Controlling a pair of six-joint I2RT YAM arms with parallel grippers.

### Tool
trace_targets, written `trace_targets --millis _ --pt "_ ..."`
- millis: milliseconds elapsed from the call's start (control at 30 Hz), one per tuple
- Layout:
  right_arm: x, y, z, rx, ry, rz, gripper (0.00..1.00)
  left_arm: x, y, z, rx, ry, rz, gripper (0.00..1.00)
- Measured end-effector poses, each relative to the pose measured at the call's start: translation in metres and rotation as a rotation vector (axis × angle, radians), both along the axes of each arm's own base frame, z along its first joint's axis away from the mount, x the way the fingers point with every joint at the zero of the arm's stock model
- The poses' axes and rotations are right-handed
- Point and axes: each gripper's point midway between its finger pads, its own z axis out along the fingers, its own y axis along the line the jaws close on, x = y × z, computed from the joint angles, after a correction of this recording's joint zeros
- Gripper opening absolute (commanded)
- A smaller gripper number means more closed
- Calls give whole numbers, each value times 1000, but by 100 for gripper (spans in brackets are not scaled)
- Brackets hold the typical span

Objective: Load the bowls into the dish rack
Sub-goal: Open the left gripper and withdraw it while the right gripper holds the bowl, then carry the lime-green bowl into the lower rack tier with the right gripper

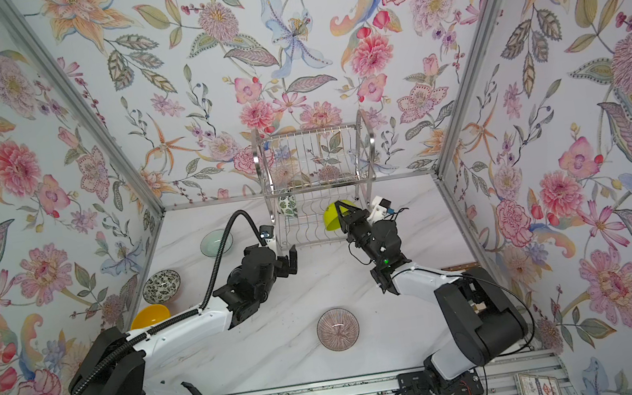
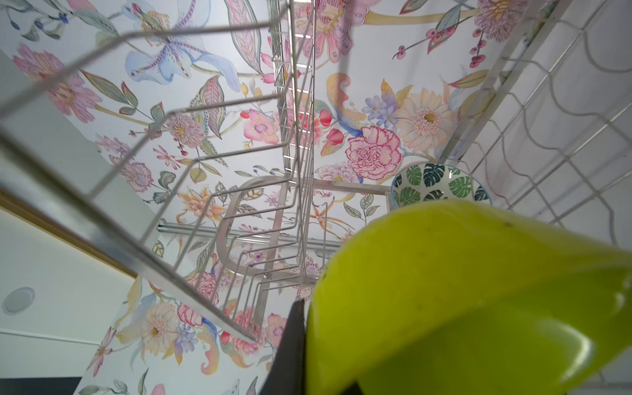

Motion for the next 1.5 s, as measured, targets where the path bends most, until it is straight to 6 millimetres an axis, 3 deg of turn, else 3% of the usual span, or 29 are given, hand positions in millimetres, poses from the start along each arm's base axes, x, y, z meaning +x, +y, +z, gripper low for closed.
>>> trace_targets --millis 167,267,533,800,1000,1100,1300,1500 --pt "14 26 -18 -67 -20 101 0 12 3 19 -3 34 -16 99" --pt "18 36 -27 -103 -26 140 0 15 8 17 -11 89 -52 99" --pt "42 62 -33 -182 -114 214 0 32 48 9 -9 197 -66 99" --pt "68 85 -57 -264 -168 273 0 33 40 5 -23 162 -111 99" --pt "83 93 -68 -334 -201 285 0 28 42 -30 -44 139 -98 99" --pt "91 94 -71 -348 -220 283 0 34 39 -34 -56 106 -95 99" --pt "102 91 -88 -383 -232 299 0 29 14 -27 -74 -33 -148 99" --pt "108 88 -91 -392 -266 328 0 20 -9 -57 12 -74 -187 99"
